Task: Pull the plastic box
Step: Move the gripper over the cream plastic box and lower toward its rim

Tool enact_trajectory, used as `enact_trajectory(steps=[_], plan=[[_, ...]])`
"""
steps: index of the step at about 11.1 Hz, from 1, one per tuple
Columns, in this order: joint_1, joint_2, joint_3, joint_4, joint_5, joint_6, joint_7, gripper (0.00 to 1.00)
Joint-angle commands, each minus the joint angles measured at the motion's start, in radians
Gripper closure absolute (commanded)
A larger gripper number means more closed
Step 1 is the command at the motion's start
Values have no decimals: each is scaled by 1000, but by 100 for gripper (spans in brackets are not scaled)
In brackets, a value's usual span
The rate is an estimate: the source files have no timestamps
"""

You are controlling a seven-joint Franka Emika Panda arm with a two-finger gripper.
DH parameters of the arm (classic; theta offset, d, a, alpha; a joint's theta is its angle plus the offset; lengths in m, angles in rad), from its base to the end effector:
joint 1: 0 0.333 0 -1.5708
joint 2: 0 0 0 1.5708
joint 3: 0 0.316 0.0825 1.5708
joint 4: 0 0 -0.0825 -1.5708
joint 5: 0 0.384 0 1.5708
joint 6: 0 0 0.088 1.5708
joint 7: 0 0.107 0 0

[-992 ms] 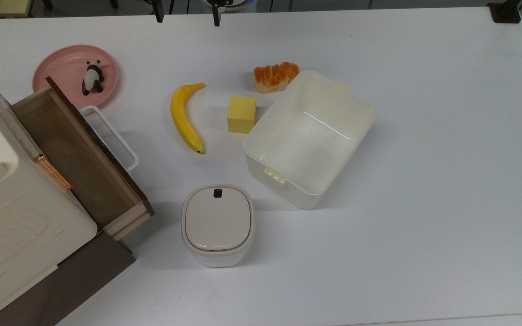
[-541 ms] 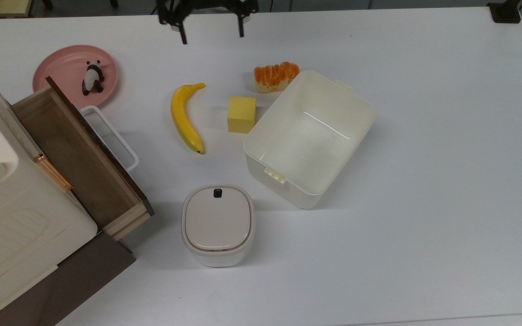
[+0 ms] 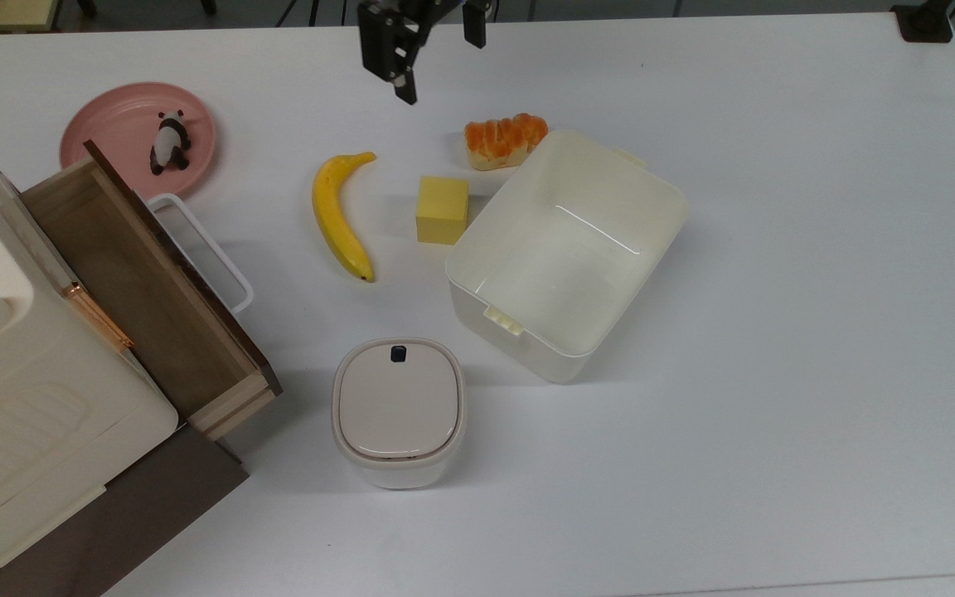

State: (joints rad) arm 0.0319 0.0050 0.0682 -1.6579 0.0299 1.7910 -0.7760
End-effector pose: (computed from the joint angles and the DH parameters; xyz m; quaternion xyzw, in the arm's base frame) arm 0.5719 0.0599 0.6006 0.9046 0.4211 0.0653 0.0071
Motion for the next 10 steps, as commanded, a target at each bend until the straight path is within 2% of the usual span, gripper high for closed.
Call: enact_trajectory(steps=[1,4,10], plan=[[9,21,22,-37,16,105,-37,0],[39,91,36,-37,16,192,-32,0],[97,197,38,-42,13,220,-20,0]])
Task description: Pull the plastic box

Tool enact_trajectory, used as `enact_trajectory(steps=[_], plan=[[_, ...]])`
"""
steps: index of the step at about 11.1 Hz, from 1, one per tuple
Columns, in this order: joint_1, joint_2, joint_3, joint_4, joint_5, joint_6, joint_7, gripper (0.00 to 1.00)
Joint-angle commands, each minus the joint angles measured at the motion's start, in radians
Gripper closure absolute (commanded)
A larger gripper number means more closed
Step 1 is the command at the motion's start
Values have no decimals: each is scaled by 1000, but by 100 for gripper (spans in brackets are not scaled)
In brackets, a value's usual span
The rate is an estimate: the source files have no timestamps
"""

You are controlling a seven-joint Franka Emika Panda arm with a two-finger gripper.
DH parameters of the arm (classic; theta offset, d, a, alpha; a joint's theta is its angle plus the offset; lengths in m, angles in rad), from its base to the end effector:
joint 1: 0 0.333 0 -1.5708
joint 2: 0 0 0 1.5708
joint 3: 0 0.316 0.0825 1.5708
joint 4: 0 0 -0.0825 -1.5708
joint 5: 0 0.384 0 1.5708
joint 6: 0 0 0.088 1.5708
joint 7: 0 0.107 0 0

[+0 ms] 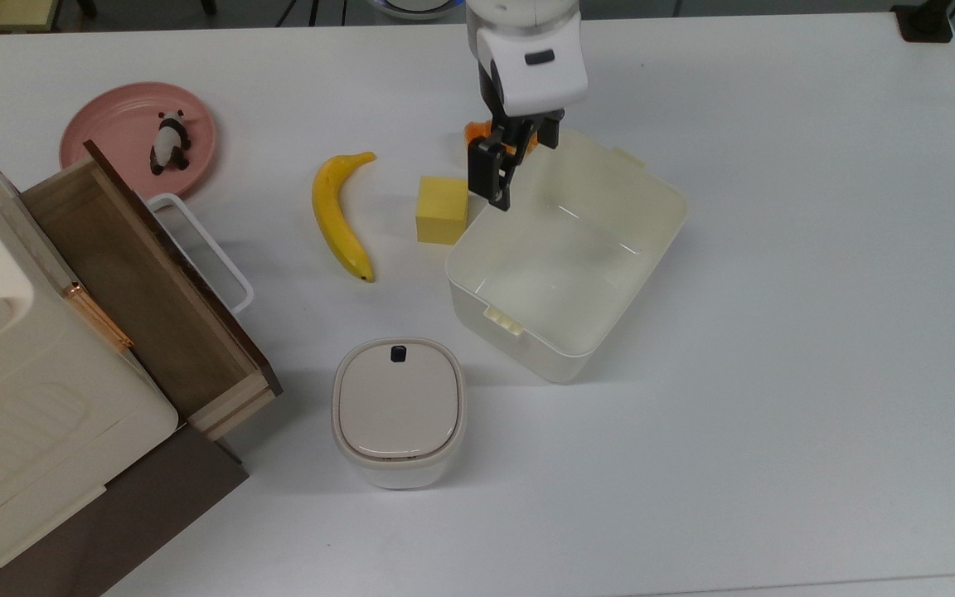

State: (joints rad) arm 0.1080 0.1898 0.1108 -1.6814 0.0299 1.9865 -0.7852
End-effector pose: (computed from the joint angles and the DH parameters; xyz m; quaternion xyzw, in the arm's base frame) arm 0.6170 0.1343 0.4975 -0.8781 -0.4742 -0.0626 0.0071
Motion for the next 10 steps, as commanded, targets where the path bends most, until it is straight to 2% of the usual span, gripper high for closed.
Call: enact_trajectory(steps=[1,10], plan=[[30,28,-5,-18,10,25,-11,0],[61,97,-22,-18,-1,38,-11,0]])
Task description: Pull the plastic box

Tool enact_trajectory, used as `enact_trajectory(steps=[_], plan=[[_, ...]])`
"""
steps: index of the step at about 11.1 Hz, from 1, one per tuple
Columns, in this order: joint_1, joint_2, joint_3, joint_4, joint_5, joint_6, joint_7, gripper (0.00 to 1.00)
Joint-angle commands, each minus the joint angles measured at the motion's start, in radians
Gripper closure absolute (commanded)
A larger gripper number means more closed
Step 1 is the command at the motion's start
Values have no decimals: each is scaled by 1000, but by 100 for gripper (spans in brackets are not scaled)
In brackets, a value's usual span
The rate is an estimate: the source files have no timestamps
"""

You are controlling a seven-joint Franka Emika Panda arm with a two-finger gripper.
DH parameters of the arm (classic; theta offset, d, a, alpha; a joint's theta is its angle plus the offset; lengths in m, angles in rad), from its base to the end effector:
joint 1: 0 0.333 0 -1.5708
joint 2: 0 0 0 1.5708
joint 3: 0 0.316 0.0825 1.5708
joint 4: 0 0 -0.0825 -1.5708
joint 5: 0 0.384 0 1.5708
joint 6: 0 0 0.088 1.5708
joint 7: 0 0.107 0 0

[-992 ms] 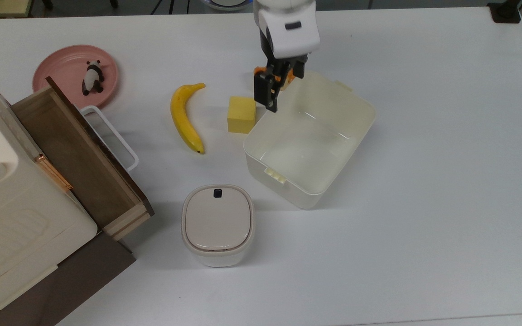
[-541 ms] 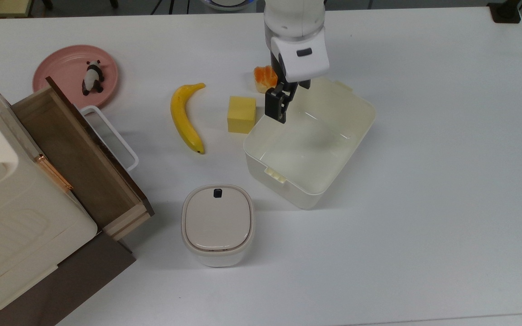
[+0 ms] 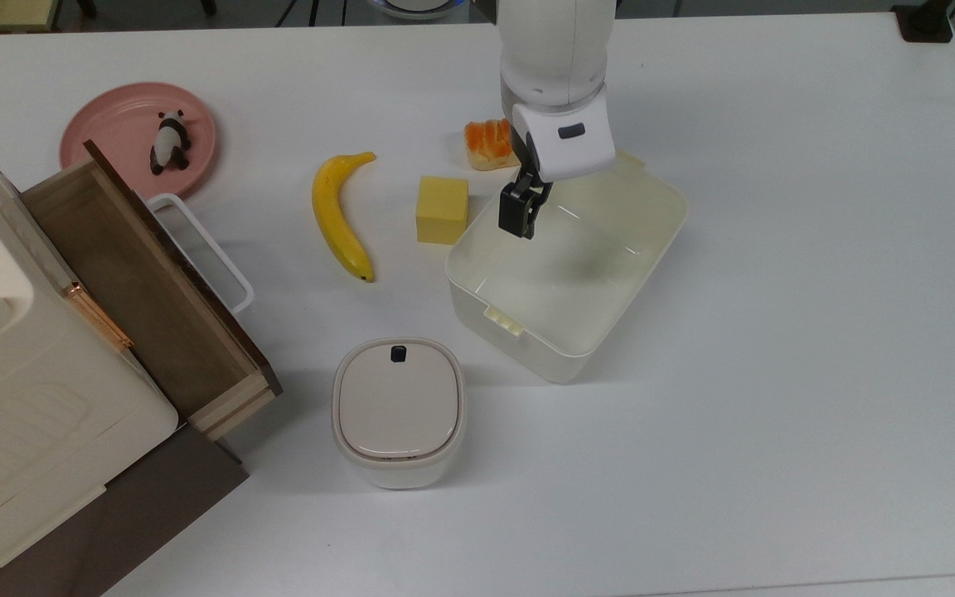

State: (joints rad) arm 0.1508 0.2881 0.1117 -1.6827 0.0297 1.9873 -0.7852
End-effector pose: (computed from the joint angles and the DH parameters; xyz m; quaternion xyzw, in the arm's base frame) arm 0.6233 0.1630 0.4346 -0.8696 -0.4928 -0.0164 0.0261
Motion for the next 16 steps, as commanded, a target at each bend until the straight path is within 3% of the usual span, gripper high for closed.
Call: enact_trajectory(steps=[1,4,13,16], plan=[[16,5,-23,-17,-2,44,-11,0],[18,9,-30,-17,-98,48,-13,0],[9,3,-32,-87,-103,96,-13,0],[10,-41,-52,-141,-119,93,-13,0]])
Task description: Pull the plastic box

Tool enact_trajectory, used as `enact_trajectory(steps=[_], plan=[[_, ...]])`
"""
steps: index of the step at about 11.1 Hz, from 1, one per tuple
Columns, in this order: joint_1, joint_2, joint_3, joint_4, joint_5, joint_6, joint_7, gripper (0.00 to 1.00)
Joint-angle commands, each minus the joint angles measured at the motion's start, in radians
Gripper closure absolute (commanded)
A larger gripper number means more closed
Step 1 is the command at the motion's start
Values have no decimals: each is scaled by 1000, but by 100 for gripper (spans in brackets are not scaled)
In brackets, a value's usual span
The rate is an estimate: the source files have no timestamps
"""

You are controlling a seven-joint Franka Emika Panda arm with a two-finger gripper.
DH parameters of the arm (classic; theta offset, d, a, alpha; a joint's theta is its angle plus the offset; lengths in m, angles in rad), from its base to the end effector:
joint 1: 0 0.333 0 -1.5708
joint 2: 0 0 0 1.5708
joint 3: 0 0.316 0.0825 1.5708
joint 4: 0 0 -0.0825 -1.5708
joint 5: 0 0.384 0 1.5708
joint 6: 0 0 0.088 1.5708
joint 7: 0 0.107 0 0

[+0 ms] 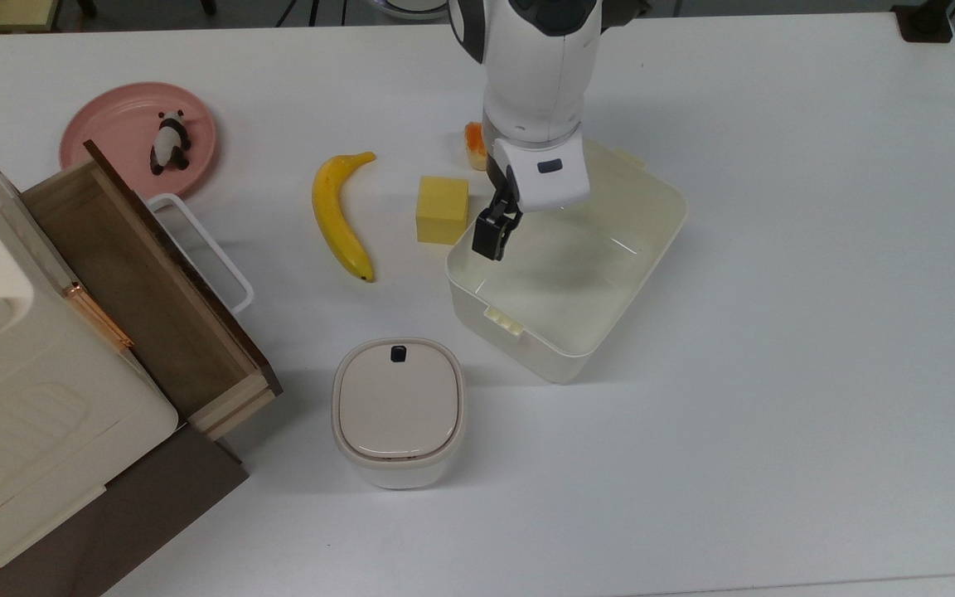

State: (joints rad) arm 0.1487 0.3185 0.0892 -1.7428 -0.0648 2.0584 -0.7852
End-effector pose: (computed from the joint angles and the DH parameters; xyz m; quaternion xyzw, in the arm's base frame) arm 0.6263 0.1437 0.3926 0.8655 0.5008 -0.0046 0.0139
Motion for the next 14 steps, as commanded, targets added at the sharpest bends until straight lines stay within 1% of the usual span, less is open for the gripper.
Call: enact_trajectory(steps=[1,4,9,14], plan=[[11,-81,-29,-93,-27,22,-14,0],[11,-107,-37,-118,-56,20,-14,0],[5,-162,-59,-191,-115,22,-16,0],[-11,-177,-59,-202,-124,20,-14,0]])
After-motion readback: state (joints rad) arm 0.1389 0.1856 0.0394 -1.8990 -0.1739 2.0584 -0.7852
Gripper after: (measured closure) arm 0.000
